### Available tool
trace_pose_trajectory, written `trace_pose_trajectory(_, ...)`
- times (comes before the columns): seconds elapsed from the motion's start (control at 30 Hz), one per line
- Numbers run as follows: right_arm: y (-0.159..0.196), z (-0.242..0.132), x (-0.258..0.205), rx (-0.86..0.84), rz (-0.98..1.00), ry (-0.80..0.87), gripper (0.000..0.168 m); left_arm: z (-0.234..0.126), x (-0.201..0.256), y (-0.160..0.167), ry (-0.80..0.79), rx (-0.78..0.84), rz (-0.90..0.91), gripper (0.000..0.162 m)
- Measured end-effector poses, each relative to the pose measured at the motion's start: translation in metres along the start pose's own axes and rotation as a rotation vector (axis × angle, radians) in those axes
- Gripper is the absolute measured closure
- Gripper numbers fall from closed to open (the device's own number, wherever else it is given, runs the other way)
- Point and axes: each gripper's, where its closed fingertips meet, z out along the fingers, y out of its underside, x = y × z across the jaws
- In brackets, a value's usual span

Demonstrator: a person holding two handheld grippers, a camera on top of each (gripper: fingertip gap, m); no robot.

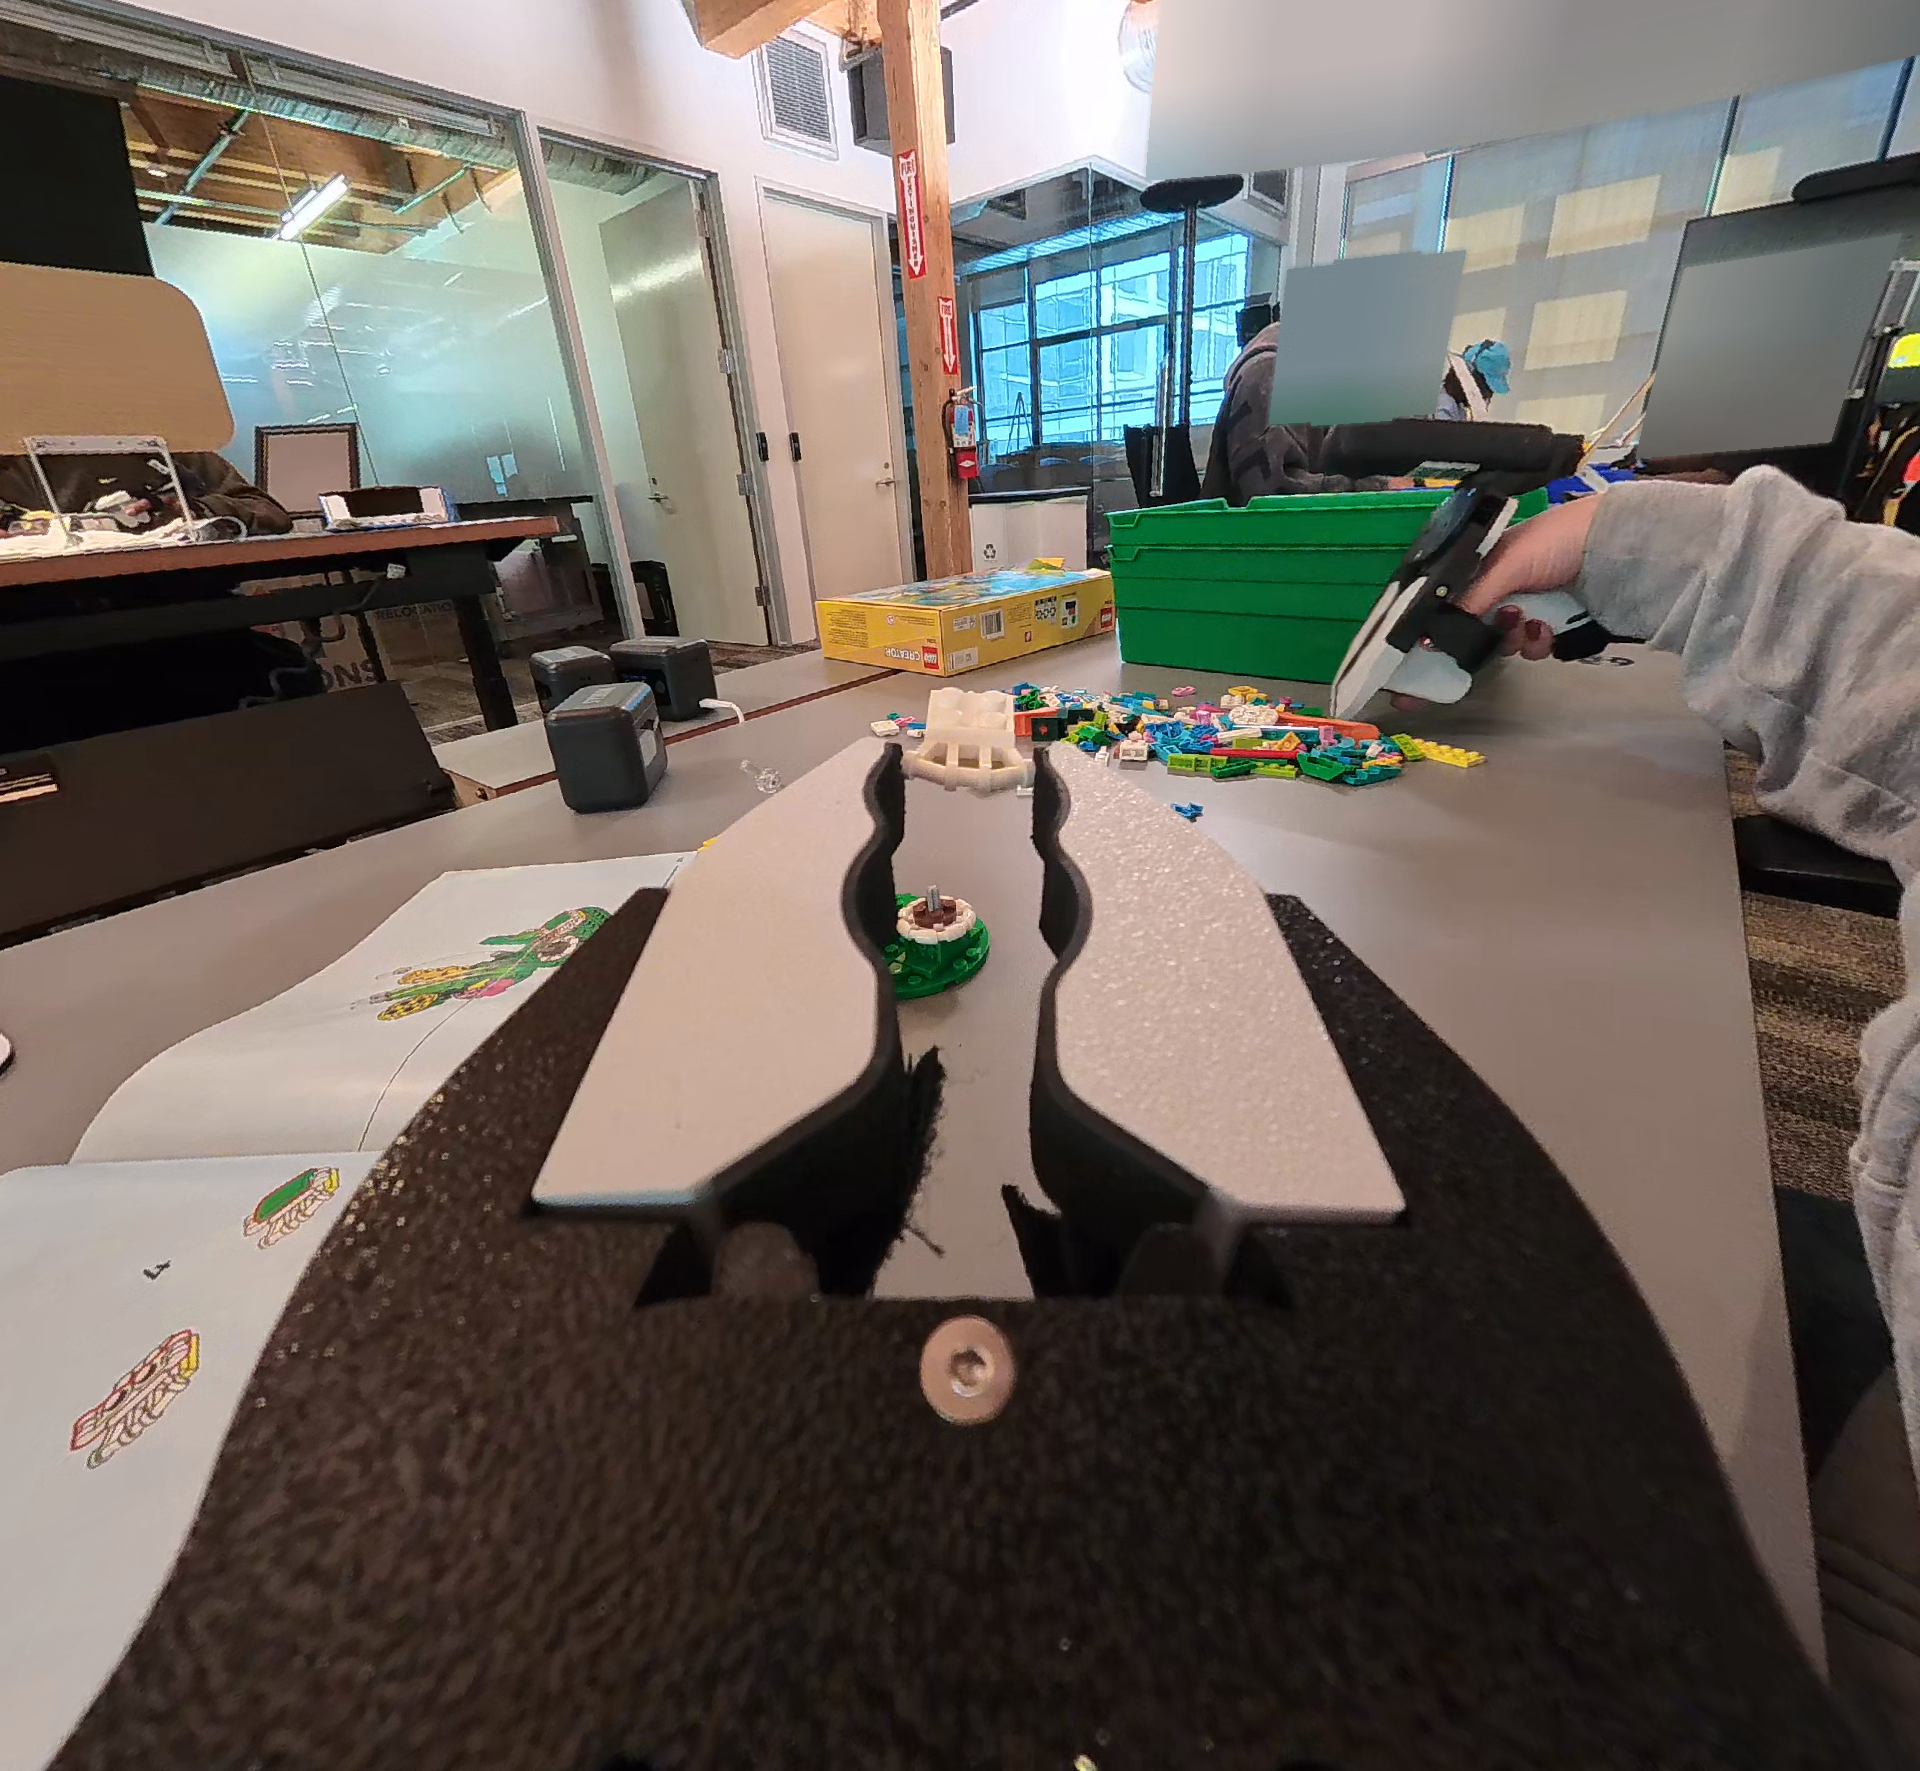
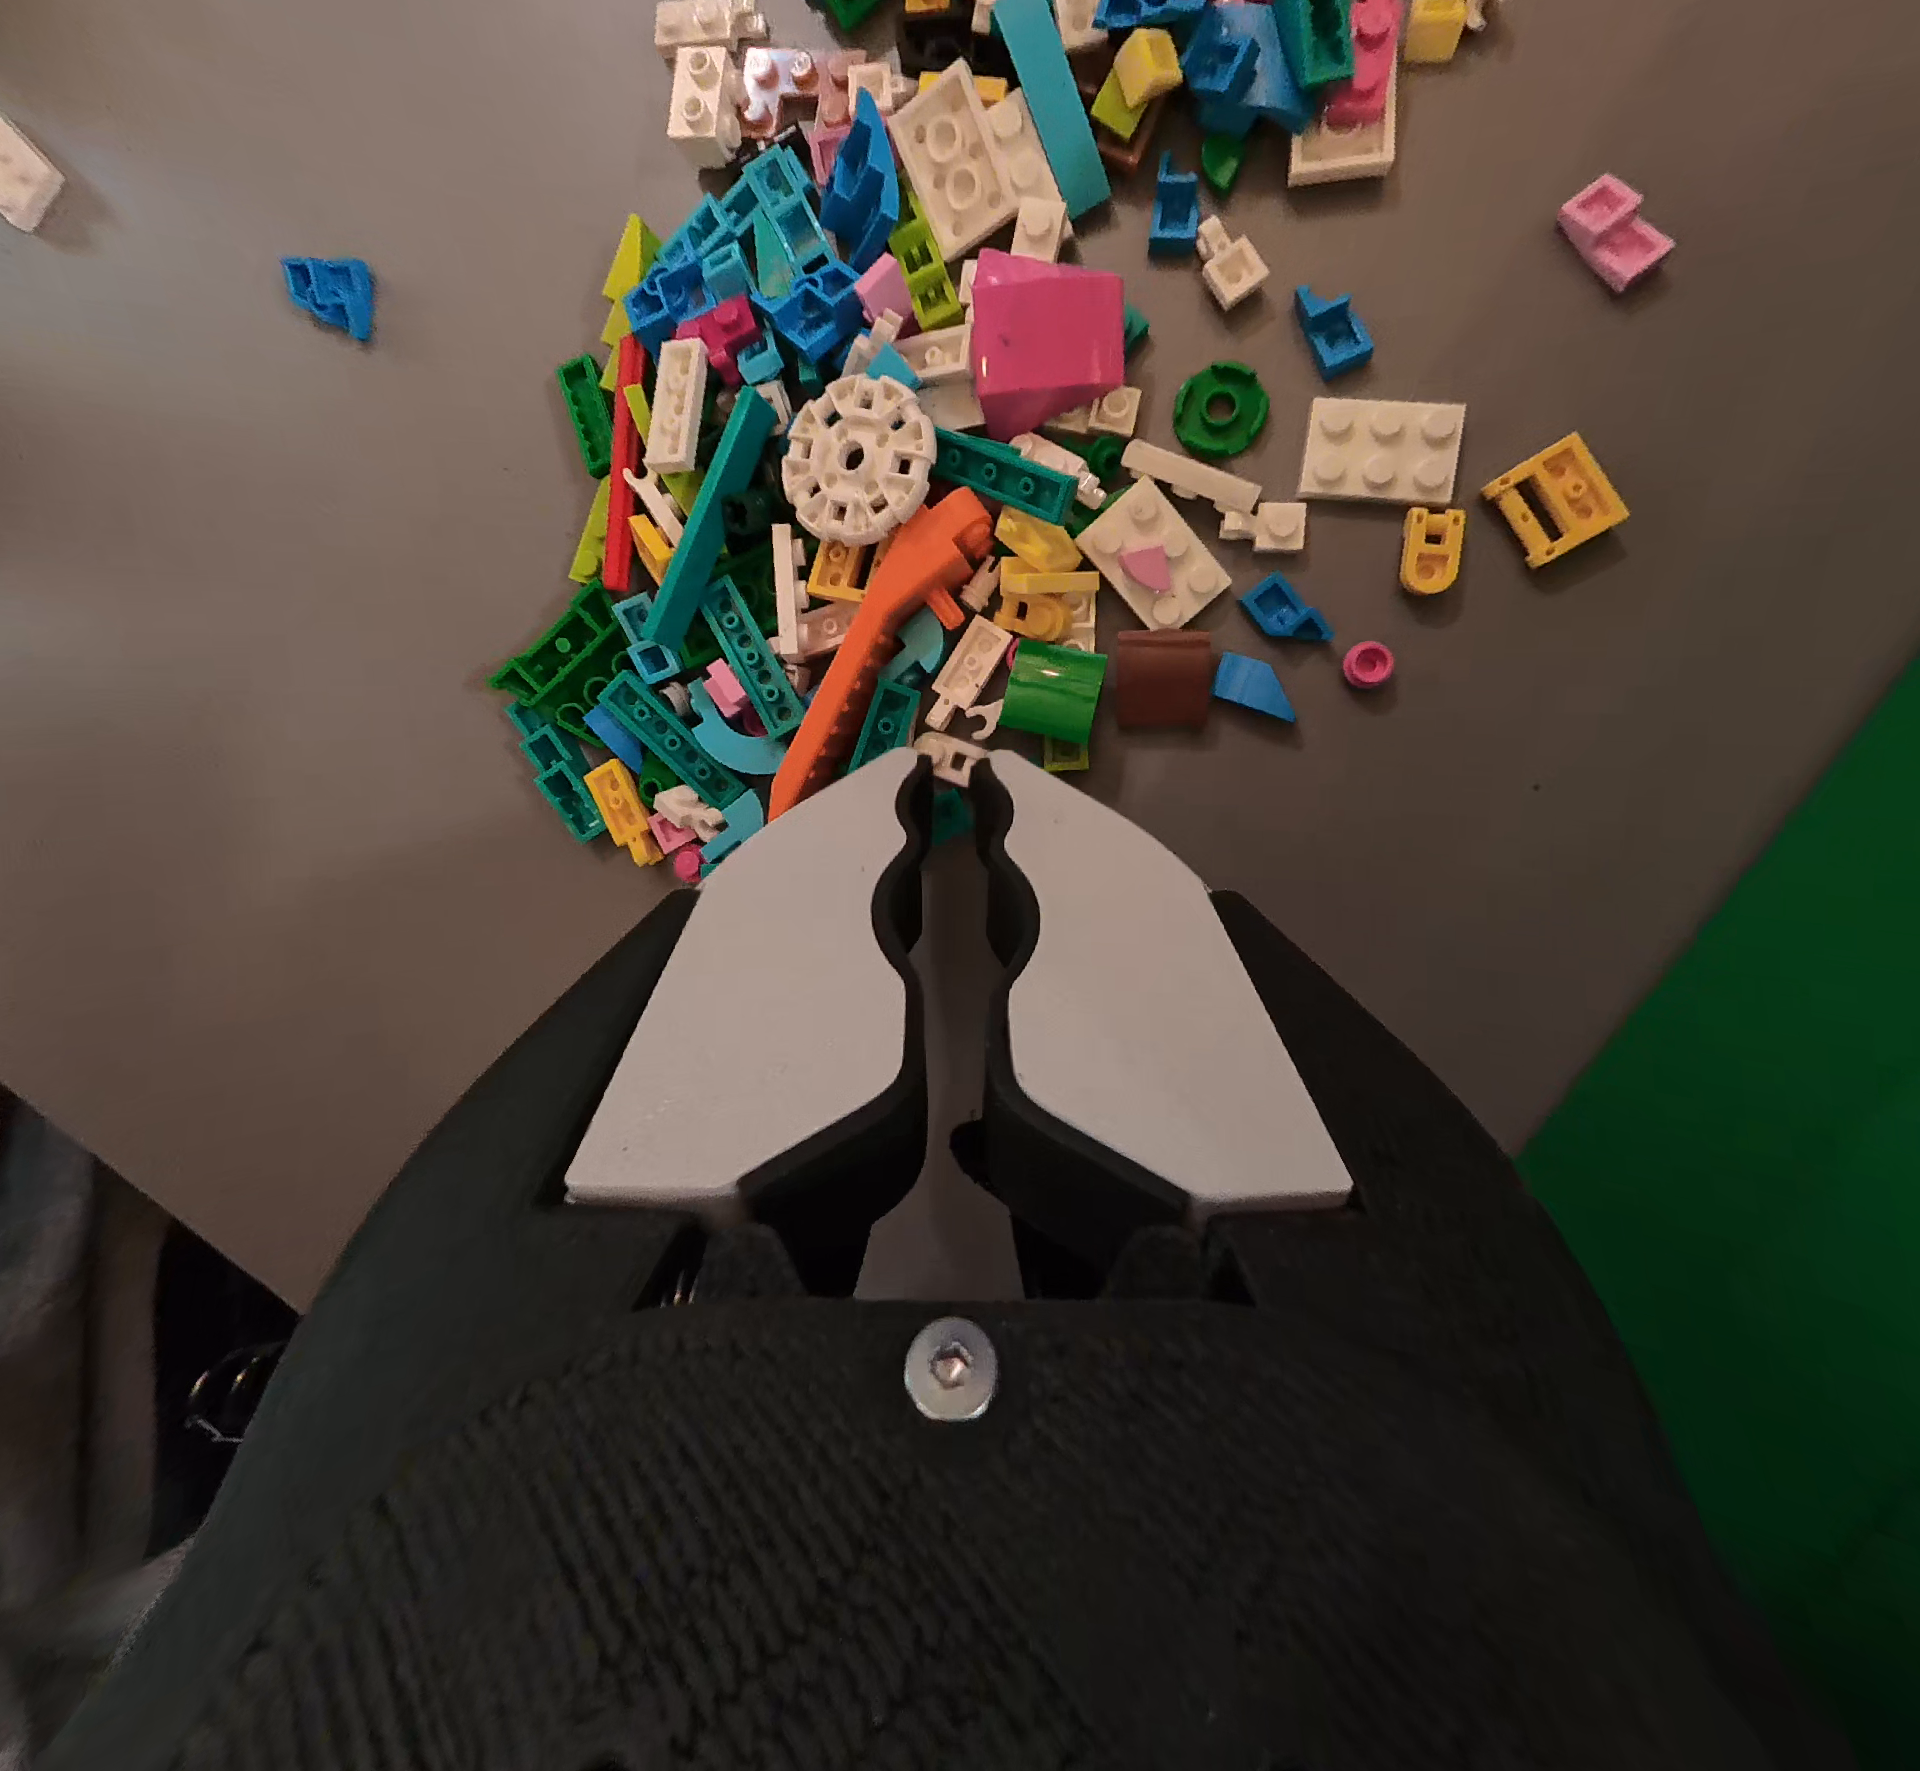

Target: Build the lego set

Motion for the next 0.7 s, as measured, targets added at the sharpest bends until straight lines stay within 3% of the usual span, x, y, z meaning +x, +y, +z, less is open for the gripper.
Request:
trace_pose_trajectory(0.03,0.0001,0.0007,-0.0002,-0.003,-0.01,0.003,0.161,0.0,0.0001,0.0,0.0,0.0,0.001,0.139)
trace_pose_trajectory(0.37,0.0016,0.0053,-0.0001,-0.001,-0.079,0.003,0.151,-0.0001,0.0003,-0.0004,0.001,0.0,0.003,0.139)
trace_pose_trajectory(0.7,-0.0025,0.0019,-0.0055,0.033,-0.243,0.009,0.168,0.0,0.0004,-0.0006,0.001,0.0,0.005,0.139)
